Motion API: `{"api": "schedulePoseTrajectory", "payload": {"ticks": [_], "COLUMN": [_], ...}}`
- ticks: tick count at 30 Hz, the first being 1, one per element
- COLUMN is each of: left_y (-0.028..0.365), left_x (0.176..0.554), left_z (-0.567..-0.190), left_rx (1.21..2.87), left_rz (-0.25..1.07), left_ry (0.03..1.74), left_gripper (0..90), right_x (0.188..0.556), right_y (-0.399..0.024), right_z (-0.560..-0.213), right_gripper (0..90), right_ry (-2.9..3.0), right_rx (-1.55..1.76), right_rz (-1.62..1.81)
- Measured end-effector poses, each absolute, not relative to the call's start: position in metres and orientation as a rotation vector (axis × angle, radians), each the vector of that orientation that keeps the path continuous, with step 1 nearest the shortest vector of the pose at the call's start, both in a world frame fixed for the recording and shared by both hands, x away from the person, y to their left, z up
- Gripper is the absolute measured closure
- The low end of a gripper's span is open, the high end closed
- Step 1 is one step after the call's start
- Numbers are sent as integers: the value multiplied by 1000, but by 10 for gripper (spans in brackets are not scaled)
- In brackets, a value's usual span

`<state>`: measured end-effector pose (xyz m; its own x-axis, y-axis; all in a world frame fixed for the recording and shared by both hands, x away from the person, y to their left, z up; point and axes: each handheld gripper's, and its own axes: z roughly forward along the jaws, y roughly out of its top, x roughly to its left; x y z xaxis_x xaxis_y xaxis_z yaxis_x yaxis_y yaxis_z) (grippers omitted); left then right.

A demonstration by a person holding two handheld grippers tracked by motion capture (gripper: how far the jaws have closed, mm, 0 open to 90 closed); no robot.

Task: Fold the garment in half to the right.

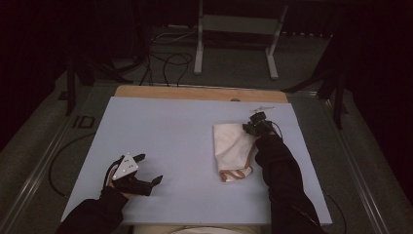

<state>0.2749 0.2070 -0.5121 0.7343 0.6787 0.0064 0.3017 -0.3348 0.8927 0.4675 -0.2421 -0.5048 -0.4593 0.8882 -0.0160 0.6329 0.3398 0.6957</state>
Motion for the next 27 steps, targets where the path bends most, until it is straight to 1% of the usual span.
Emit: {"api": "schedulePoseTrajectory", "payload": {"ticks": [3,7,10,13,14,15,16,17,18,19,20,23,27], "left_y": [207,207,207,207,207,208,207,207,207,207,207,207,208], "left_x": [275,275,275,275,275,275,275,275,275,275,275,275,275], "left_z": [-512,-512,-512,-512,-512,-512,-512,-512,-512,-512,-512,-512,-512], "left_rx": [1934,1935,1935,1935,1934,1935,1936,1934,1934,1935,1936,1938,1936], "left_rz": [473,473,471,472,472,472,472,472,471,471,471,472,470], "left_ry": [749,750,751,751,751,750,750,751,750,750,750,750,750], "left_gripper": [9,9,9,9,9,9,9,9,9,9,9,9,9], "right_x": [463,458,451,446,441,438,434,430,426,422,417,405,391], "right_y": [-240,-235,-230,-226,-225,-224,-223,-221,-219,-217,-214,-206,-195], "right_z": [-498,-494,-490,-486,-482,-480,-479,-478,-477,-477,-476,-477,-482], "right_gripper": [539,360,337,334,346,420,453,514,621,660,738,900,900], "right_ry": [2207,2237,2258,2259,2259,2258,2265,2274,2287,2306,2318,2357,2413], "right_rx": [1325,1323,1299,1291,1271,1268,1257,1247,1234,1211,1186,1149,1097], "right_rz": [924,980,1018,1048,1068,1087,1107,1114,1111,1108,1098,1091,1070]}}
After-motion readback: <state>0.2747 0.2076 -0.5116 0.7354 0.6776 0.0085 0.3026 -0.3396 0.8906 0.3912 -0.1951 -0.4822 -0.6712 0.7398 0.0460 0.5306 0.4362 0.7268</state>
